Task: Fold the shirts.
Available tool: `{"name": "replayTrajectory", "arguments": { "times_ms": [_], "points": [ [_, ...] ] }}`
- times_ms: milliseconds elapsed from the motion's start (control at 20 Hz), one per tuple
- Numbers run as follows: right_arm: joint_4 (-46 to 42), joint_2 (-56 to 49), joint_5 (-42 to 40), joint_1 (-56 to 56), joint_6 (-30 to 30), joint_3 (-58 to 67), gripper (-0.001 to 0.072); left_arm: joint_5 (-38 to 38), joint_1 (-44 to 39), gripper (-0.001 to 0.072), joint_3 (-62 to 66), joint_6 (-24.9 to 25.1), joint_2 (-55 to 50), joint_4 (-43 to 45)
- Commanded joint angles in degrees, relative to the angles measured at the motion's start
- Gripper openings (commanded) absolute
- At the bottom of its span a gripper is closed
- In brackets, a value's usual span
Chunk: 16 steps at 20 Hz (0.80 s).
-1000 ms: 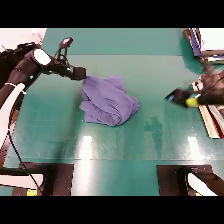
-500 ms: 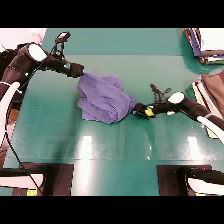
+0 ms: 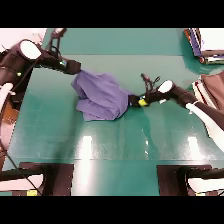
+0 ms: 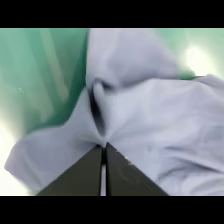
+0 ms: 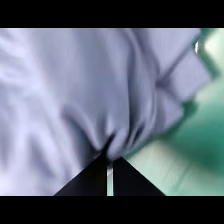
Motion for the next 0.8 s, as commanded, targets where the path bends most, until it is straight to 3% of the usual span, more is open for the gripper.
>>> {"name": "replayTrajectory", "arguments": {
  "times_ms": [0,400,750],
  "points": [
    [-10.08,6.08,5.68,-3.72,2.54,7.39,0.0017,4.0,0.04,0.0023,0.35,0.0,9.9,2.75],
    [-17.51,26.23,12.31,-10.67,3.08,27.78,0.0017,3.43,0.04,0.0023,10.54,-0.02,32.87,-1.03],
    [-20.04,33.97,12.55,-10.71,3.04,38.36,0.0017,2.95,0.04,0.0023,18.88,0.02,35.87,-5.9]
  ]
}}
